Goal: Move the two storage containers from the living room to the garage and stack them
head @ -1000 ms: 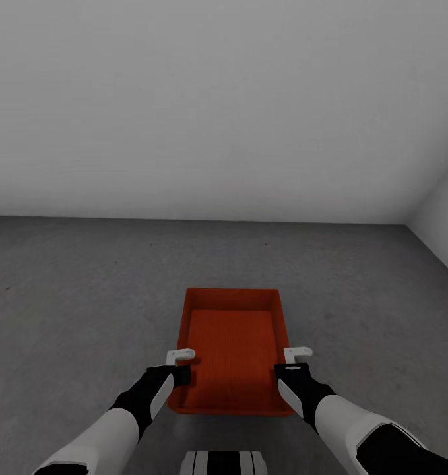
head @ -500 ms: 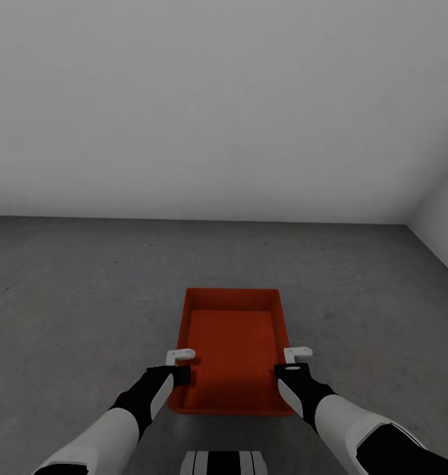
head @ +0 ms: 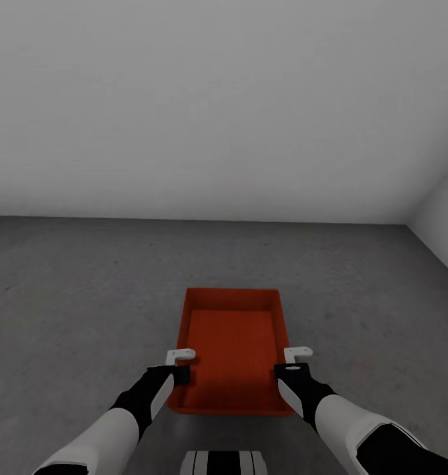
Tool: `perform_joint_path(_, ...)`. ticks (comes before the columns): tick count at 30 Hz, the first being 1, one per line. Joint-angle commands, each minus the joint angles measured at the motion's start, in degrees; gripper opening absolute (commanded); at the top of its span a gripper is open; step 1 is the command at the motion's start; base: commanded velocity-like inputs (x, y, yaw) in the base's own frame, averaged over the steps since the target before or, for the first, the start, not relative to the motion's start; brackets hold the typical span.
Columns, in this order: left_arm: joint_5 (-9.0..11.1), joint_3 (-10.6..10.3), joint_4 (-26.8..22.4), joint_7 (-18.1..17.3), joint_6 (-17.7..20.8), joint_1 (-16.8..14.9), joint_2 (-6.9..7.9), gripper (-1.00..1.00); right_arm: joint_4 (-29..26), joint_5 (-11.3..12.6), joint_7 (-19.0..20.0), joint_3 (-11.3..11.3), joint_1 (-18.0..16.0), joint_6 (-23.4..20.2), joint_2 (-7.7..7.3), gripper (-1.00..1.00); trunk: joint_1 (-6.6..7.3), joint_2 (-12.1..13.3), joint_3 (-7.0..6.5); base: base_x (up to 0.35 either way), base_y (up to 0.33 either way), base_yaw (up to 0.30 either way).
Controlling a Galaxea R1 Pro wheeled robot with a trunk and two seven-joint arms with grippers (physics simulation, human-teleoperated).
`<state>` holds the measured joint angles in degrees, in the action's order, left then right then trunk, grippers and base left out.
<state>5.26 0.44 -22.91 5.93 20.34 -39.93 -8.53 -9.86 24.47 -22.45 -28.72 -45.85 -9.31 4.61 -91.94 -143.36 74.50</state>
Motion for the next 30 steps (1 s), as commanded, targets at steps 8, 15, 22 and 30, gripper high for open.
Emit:
perform_joint_path(8, -1.81, -0.17, -0.16, 0.41, 0.31, 0.02, -0.08, 1.00, 0.11, 1.18, -0.76, 0.51, -0.03, -0.53, 0.57, 1.00, 0.01, -0.02, 0.04, 0.000, 0.000, 0.000)
perform_joint_path(15, -1.83, -0.13, -0.20, 0.32, 0.29, 0.02, -0.01, 1.00, 0.11, 1.17, -0.61, 0.51, -0.03, -0.46, 0.52, 1.00, 0.01, -0.02, 0.04, 0.000, 0.000, 0.000)
perform_joint_path(22, -1.83, -0.11, -0.26, 0.50, 0.24, 0.02, 0.01, 1.00, 0.11, 1.19, -0.58, 0.51, -0.03, -0.44, 0.49, 1.00, 0.01, -0.02, 0.04, 0.000, 0.000, 0.000)
perform_joint_path(30, -1.75, -0.09, -0.37, 0.65, 0.31, 0.02, -0.07, 1.00, 0.11, 1.19, -0.58, 0.51, -0.03, -0.44, 0.48, 1.00, 0.01, -0.02, 0.04, 0.000, 0.000, 0.000)
